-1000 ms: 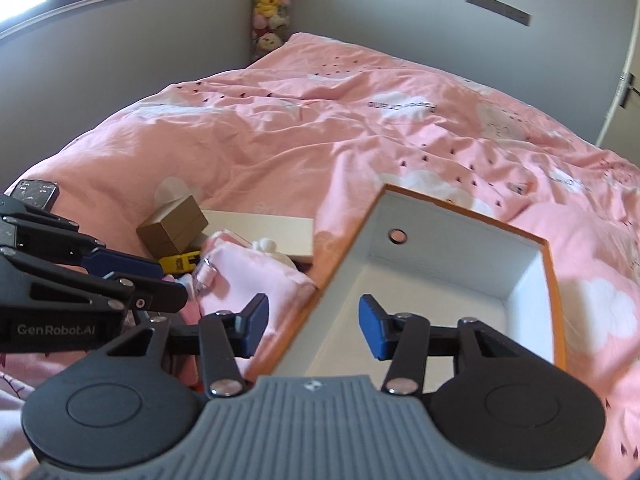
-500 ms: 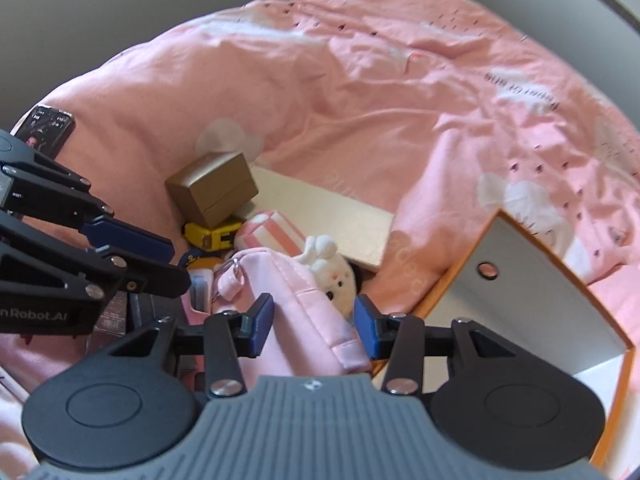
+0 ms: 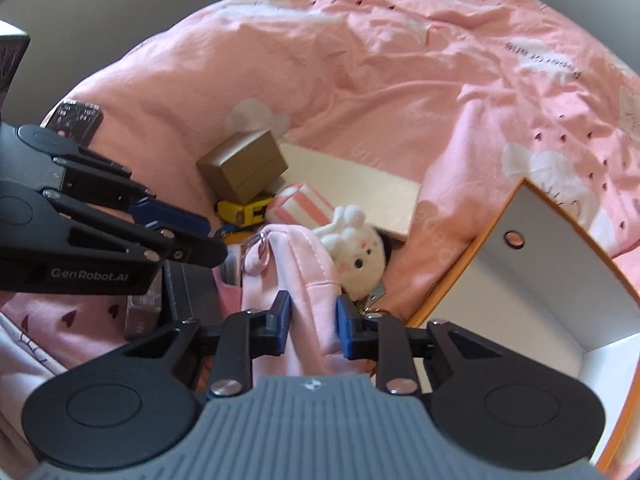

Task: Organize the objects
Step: 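Reach the right tool to the pink pouch and grasp it, then carry the pink pouch over the box with the right tool while the left reaches out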

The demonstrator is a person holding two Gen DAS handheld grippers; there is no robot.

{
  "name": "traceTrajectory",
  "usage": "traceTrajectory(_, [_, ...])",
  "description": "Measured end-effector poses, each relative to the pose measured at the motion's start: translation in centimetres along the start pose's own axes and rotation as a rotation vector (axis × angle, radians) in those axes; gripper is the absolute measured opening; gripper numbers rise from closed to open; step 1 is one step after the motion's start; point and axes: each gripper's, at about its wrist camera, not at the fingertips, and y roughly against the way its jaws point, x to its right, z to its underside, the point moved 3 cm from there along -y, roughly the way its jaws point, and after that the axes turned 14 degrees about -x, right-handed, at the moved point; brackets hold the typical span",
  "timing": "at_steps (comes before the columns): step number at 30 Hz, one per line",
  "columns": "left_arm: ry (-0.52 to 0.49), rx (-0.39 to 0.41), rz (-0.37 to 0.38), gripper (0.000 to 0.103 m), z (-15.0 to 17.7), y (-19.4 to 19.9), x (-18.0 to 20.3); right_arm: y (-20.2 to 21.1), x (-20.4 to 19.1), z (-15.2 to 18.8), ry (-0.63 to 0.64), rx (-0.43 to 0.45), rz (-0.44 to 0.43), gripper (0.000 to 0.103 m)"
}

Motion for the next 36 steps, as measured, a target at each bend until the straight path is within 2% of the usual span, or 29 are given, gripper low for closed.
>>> traceTrajectory(3, [0.011, 0.010, 0.001, 0.025, -0.1, 0.5, -0.3, 1.6, 0.6, -0.3, -0.054, 0.086, 0.036, 0.024])
traceTrajectory(4, [0.016, 0.008, 0.003, 0.026, -0.3, 0.5, -0.4, 2.1, 0.7, -0.5, -0.061, 0.118, 0.073, 0.024])
traceTrajectory(6, [0.023, -0.001, 0.013, 0.031, -0.6, 0.4, -0.6, 2.7, 0.6, -0.8, -0.050, 0.169, 0.168, 0.024])
traceTrajectory(8, [-0.002, -0.029, 0.011, 0.040, -1.0, -0.1, -0.5, 2.8, 0.7, -1.1, -0.050, 0.186, 0.200, 0.024])
traceTrajectory(10, [-0.025, -0.084, -0.004, 0.042, -1.4, -1.0, -0.2, 2.5, 1.1, -1.3, -0.066, 0.181, 0.182, 0.024])
traceTrajectory(12, [-0.002, -0.120, -0.016, 0.044, -1.6, -1.8, -0.1, 2.0, 1.2, -1.2, -0.087, 0.180, 0.172, 0.024])
traceTrajectory(16, [0.035, -0.134, -0.026, 0.055, -2.1, -3.1, 0.2, 1.1, 1.1, -0.6, -0.135, 0.198, 0.144, 0.025])
traceTrajectory(20, [0.043, -0.153, -0.084, 0.055, -2.6, -4.5, 0.3, 1.0, 1.6, -0.1, -0.190, 0.214, 0.108, 0.025])
traceTrajectory(21, [0.044, -0.165, -0.082, 0.054, -2.6, -4.8, 0.3, 1.0, 1.7, 0.0, -0.196, 0.217, 0.100, 0.025])
traceTrajectory(22, [0.047, -0.176, -0.076, 0.041, -2.6, -5.0, 0.2, 1.0, 1.7, 0.1, -0.200, 0.219, 0.094, 0.025])
traceTrajectory(23, [0.044, -0.177, -0.082, 0.038, -2.5, -5.1, 0.2, 1.0, 1.8, 0.2, -0.201, 0.221, 0.091, 0.025])
traceTrajectory(25, [0.028, -0.169, -0.085, 0.035, -2.4, -5.1, 0.4, 1.0, 1.7, 0.3, -0.203, 0.227, 0.086, 0.025])
traceTrajectory(27, [0.004, -0.151, -0.086, 0.028, -2.3, -5.0, 0.6, 0.9, 1.7, 0.4, -0.207, 0.233, 0.083, 0.025])
traceTrajectory(28, [-0.009, -0.142, -0.087, 0.020, -2.2, -5.0, 0.8, 0.9, 1.8, 0.4, -0.210, 0.236, 0.081, 0.025])
traceTrajectory(29, [-0.029, -0.133, -0.083, 0.005, -2.1, -4.8, 1.1, 1.0, 1.8, 0.4, -0.212, 0.237, 0.080, 0.025])
traceTrajectory(30, [-0.048, -0.125, -0.076, 0.000, -2.1, -4.7, 1.5, 1.0, 1.8, 0.5, -0.214, 0.238, 0.077, 0.025])
traceTrajectory(33, [-0.073, -0.141, 0.001, 0.000, -1.9, -4.5, 2.3, 1.4, 1.9, 0.8, -0.218, 0.239, 0.062, 0.025])
traceTrajectory(36, [-0.105, -0.103, -0.059, 0.000, -2.1, -3.9, 2.8, 1.9, 1.8, 1.1, -0.215, 0.247, 0.065, 0.025])
